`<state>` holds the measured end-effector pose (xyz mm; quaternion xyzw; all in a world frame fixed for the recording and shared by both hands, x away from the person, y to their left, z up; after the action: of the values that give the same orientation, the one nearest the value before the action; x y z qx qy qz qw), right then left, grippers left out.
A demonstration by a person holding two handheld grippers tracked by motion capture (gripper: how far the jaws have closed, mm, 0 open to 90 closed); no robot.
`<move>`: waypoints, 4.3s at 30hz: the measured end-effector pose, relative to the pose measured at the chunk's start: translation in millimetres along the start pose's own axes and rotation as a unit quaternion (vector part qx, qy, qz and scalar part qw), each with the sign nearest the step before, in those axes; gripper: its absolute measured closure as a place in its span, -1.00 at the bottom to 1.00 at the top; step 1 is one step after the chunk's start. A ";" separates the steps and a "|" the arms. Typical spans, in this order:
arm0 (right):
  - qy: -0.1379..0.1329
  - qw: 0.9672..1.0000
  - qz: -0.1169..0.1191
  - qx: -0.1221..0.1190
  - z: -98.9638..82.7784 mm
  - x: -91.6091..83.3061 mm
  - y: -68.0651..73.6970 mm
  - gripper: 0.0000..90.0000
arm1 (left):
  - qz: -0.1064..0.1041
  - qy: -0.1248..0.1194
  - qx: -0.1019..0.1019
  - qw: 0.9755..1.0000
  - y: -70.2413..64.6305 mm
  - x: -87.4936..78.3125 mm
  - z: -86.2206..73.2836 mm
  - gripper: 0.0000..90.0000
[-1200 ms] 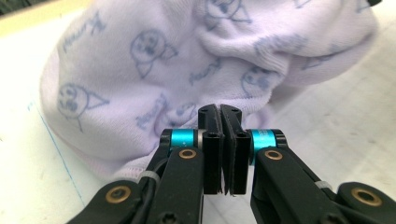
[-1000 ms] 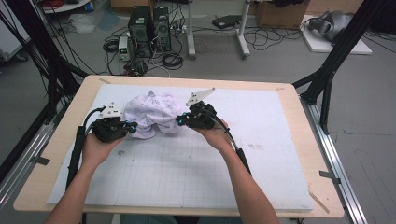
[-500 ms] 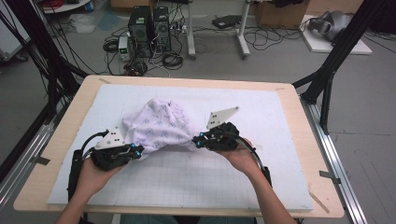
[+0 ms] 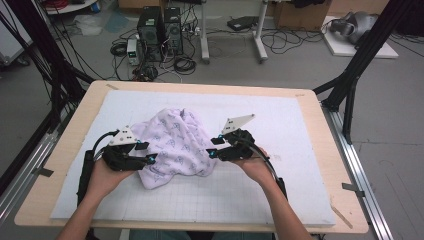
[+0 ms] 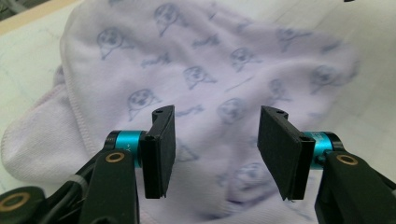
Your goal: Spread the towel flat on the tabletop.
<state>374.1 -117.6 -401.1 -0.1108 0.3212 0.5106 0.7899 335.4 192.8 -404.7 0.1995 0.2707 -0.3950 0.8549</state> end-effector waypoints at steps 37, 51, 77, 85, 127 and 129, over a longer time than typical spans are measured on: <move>0.048 0.999 -0.009 -0.011 -53.7 -53.5 31.1 0.96 | -0.053 0.011 0.032 0.998 -36.1 -13.8 -14.9 0.89; 0.042 0.999 0.004 -0.028 -53.9 -63.8 47.4 0.68 | -0.051 -0.006 0.037 0.998 -46.4 -42.0 -7.9 0.22; 0.067 0.997 -0.022 0.011 -32.9 7.7 -12.8 0.90 | -0.048 0.025 0.018 0.998 -17.3 22.2 2.4 0.90; 0.048 0.999 -0.026 0.001 -38.9 -32.9 8.5 0.90 | -0.057 0.002 0.026 0.998 -37.5 -3.1 -1.9 0.90; 0.077 0.996 -0.040 0.027 -38.2 40.4 -23.2 0.52 | -0.094 0.082 0.046 0.991 -34.4 70.5 30.8 0.80; 0.076 0.996 -0.042 0.028 -38.2 40.5 -23.2 0.57 | -0.097 0.081 0.050 0.991 -35.1 69.3 30.6 0.85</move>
<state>390.4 -117.5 -459.1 -0.1407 0.3898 0.4582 0.7864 354.8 115.1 -428.5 0.2460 0.3367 -0.4713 0.7772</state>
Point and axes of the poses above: each handheld gripper's, and its own axes: x roughly forward along the jaws, z roughly out of its top, y roughly to its left, the point moved 3 cm from there along x, roughly forward along the jaws, and after that the axes turned 7 degrees about x, right-handed, at the moved point
